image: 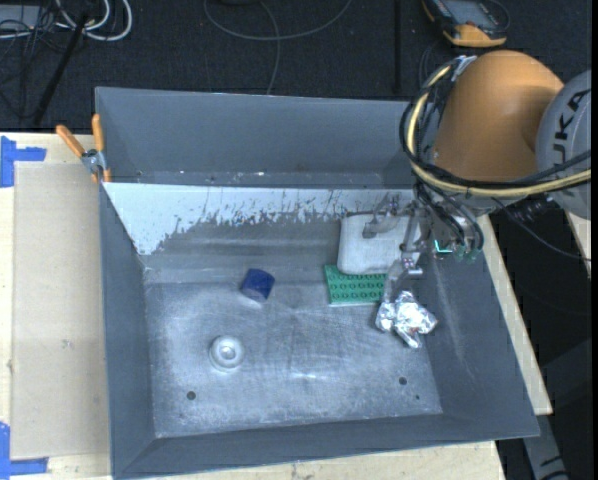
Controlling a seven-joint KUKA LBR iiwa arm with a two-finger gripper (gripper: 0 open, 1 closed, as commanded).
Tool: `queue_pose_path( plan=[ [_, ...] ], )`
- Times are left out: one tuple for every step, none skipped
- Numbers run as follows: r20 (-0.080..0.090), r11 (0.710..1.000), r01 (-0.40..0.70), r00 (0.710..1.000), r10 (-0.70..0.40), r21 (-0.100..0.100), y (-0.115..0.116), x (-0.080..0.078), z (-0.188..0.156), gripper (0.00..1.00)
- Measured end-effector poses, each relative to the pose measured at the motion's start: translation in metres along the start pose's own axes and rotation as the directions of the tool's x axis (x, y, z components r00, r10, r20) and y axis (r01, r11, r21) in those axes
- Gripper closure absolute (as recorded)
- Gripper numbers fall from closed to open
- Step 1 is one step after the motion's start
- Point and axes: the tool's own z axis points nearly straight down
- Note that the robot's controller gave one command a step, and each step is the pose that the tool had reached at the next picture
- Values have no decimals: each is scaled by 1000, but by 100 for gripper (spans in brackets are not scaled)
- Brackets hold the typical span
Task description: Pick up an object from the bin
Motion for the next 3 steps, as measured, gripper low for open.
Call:
queue_pose_path(
  plan=[
    [19,1000,26,1000,-26,0,-54,28,140,0],
    [10,999,-51,999,51,-11,-83,14,152,0],
    [15,998,-61,998,61,0,-76,15,152,0]
  ],
)
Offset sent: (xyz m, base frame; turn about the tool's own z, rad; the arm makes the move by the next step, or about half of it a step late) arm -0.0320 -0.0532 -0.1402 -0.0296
